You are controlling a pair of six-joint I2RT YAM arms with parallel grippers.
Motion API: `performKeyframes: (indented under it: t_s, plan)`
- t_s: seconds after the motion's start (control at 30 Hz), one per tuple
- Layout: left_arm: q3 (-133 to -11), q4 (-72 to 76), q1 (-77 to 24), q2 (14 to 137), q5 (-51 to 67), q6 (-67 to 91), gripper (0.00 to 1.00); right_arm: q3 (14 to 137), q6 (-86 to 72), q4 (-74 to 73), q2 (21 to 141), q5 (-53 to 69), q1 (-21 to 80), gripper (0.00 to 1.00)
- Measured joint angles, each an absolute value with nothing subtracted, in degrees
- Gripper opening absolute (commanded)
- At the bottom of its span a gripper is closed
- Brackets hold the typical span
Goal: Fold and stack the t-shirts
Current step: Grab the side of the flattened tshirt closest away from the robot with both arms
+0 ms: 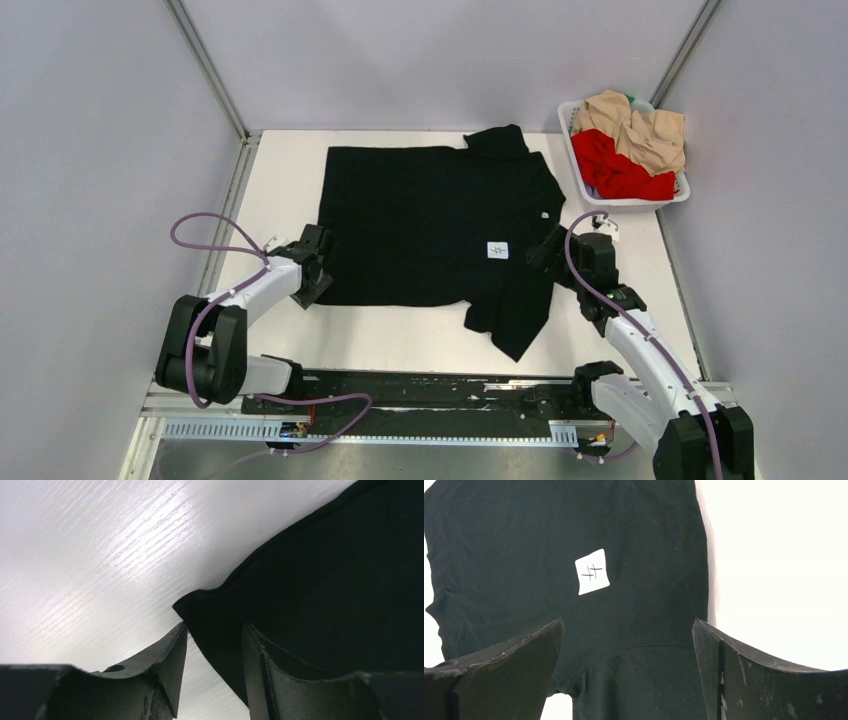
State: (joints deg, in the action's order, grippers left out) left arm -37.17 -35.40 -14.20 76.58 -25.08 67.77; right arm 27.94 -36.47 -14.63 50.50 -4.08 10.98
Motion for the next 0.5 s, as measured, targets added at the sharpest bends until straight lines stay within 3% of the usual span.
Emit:
performKeyframes:
  t_s: [0.2,0.23,0.33,0.5]
  plan:
    - [-39.3,-34.8,-14.2,79.6,-26.3,67.0,0.38,27.9,-36.4,-15.0,50.5,-4.5,11.0,1.00]
    - [-39.8,-34.4,-14.2,80.2,-26.5,66.8,0.32,27.9,-36.4,-15.2,50.5,-4.5,11.0,1.00]
    - [-40.4,-33.3,-14.2,81.2,-26.7,66.5,0.02,27.9,-36.4,-15.7,50.5,-4.5,11.0,1.00]
    - [-40.5,-31.9,-14.1,81.3,-26.4,65.8,0.00,28.0,-36.3,-16.5,50.5,-4.6,11.0,0.99]
